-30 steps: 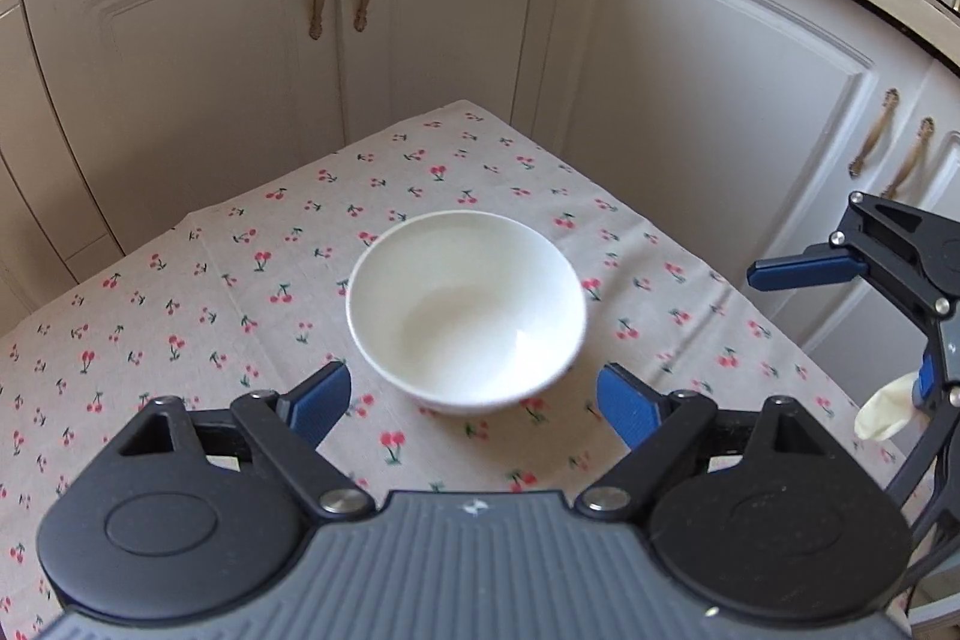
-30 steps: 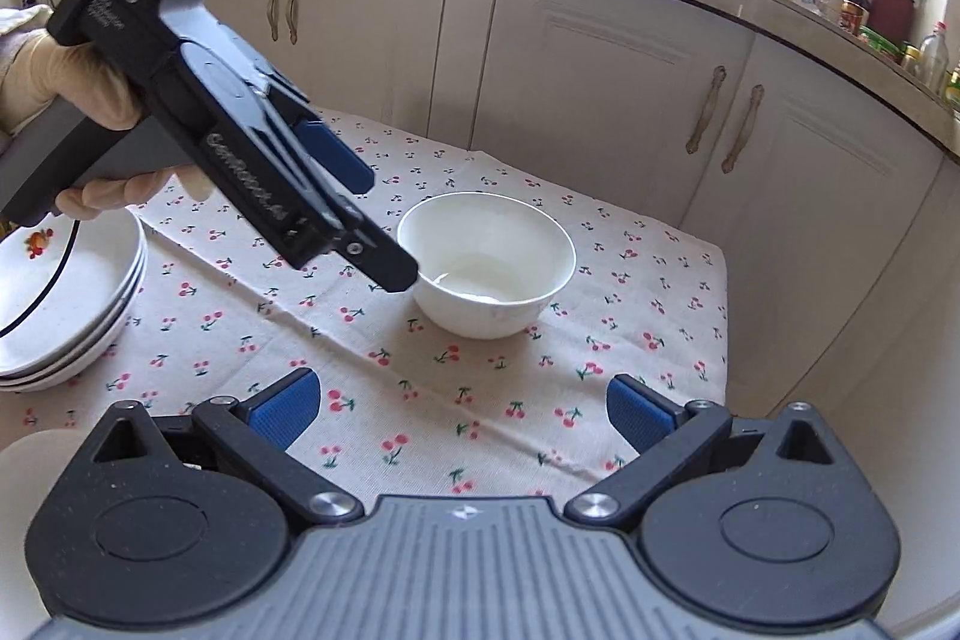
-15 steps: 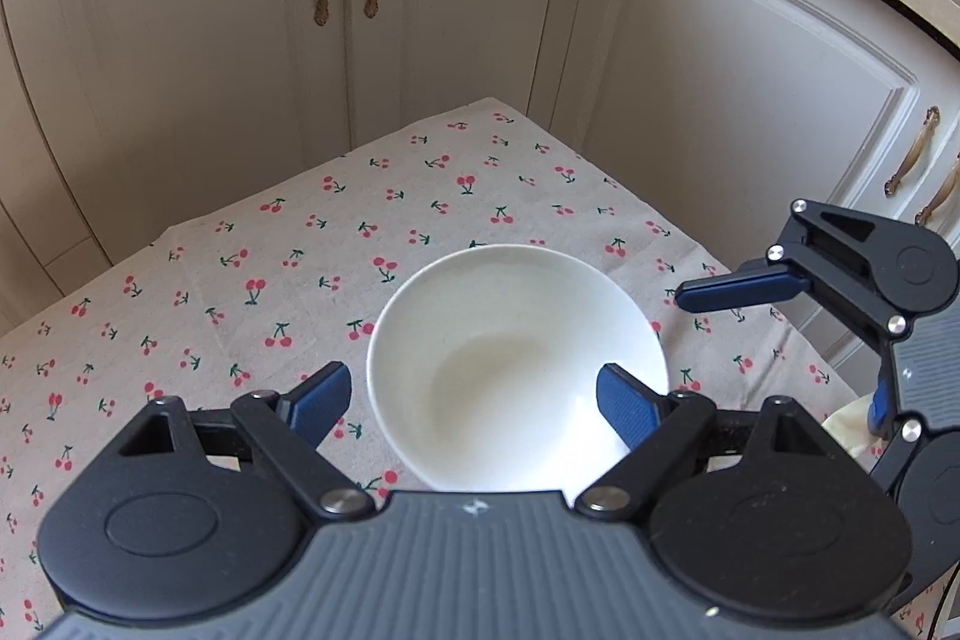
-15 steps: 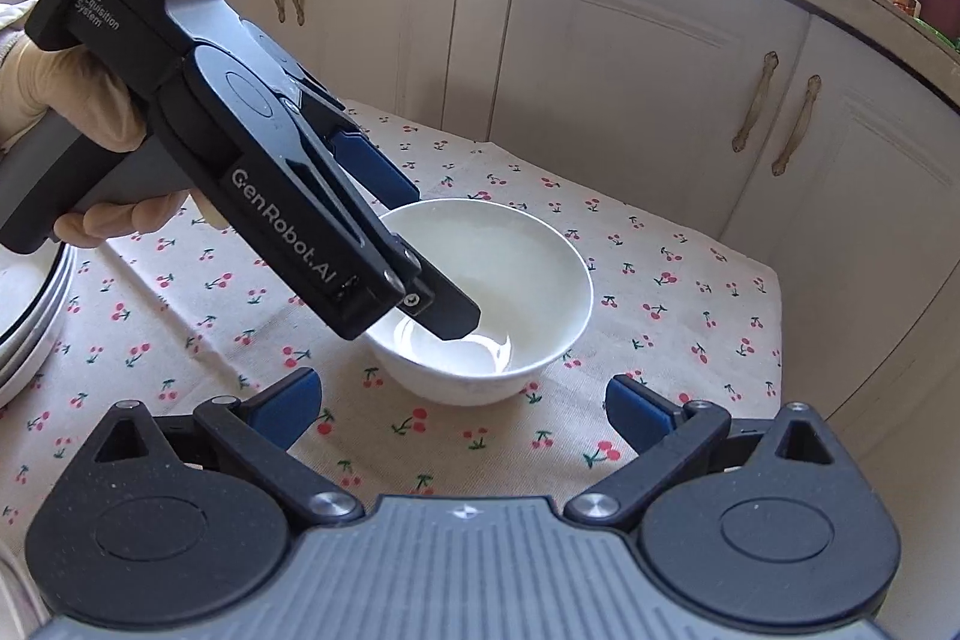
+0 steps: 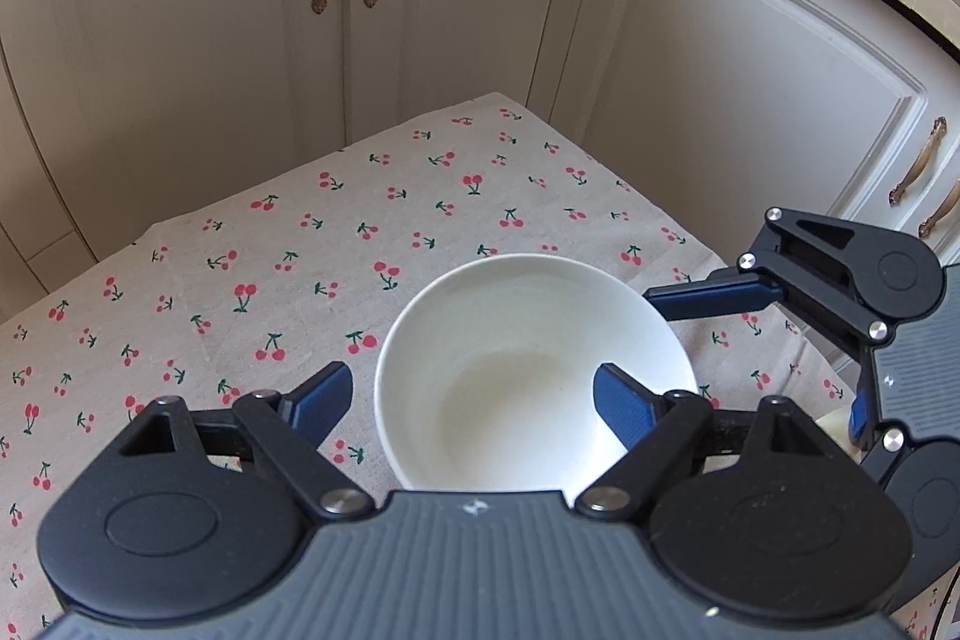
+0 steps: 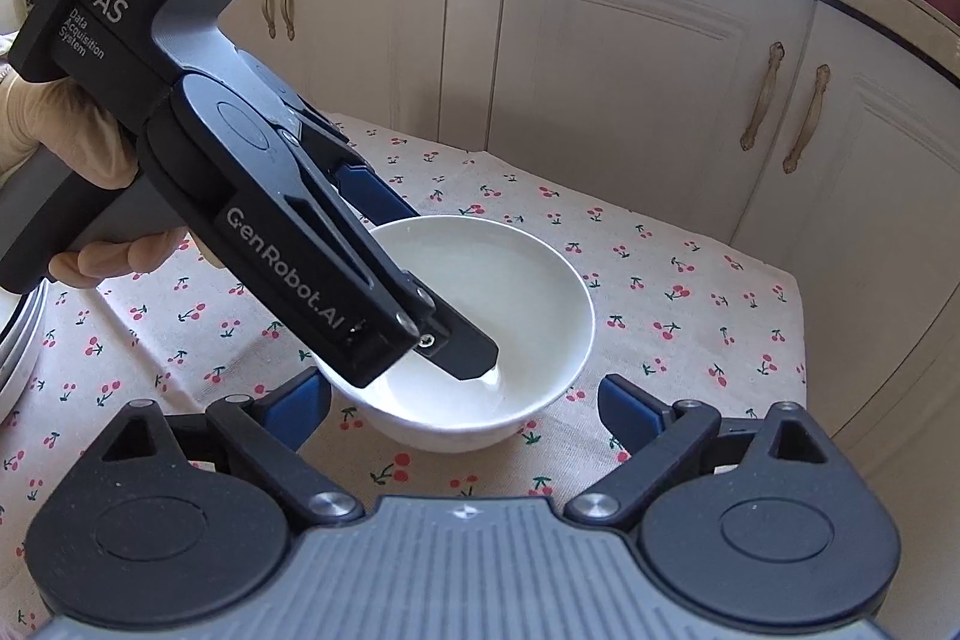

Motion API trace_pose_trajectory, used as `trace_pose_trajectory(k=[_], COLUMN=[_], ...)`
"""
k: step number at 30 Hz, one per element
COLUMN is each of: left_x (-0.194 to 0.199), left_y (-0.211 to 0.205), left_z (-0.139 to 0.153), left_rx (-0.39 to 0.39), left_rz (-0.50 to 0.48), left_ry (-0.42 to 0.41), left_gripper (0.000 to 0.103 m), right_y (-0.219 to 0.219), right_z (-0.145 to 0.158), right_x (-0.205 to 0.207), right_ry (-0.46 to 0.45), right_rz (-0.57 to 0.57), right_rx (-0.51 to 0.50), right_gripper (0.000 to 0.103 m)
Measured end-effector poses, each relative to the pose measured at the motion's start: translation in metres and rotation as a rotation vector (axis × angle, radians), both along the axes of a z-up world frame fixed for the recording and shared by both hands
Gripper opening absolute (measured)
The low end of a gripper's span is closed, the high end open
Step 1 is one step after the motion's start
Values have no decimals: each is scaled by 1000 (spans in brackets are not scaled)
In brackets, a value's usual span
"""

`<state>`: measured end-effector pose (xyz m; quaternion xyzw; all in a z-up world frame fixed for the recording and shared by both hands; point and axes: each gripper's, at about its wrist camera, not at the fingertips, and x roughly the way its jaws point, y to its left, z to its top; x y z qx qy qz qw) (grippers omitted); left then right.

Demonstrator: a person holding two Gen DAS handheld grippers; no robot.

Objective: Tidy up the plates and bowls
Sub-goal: 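Reach the left tool to the remaining white bowl and grasp its rim, then lift and carry the held white bowl toward the bowl stack with the left tool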

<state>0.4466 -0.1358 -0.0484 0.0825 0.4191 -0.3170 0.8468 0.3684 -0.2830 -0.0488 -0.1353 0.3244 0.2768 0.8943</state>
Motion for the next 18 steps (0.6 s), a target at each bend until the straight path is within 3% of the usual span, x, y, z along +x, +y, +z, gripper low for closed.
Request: trace_pose_trajectory(k=[2, 8, 18], left_x=[2, 4, 5], left_y=[0, 0, 0], left_z=[0, 1, -1], left_rx=[-8, -21, -24], left_rz=[-3, -11, -20], left_ry=[5, 6, 13], left_gripper=[79, 75, 74], right_y=[1, 5, 5], right_z=[0, 1, 0], right_x=[0, -3, -4], right_ry=[-5, -26, -30], right_rz=[4, 16, 14], right_rx=[-3, -20, -18], right_gripper=[97, 93, 93])
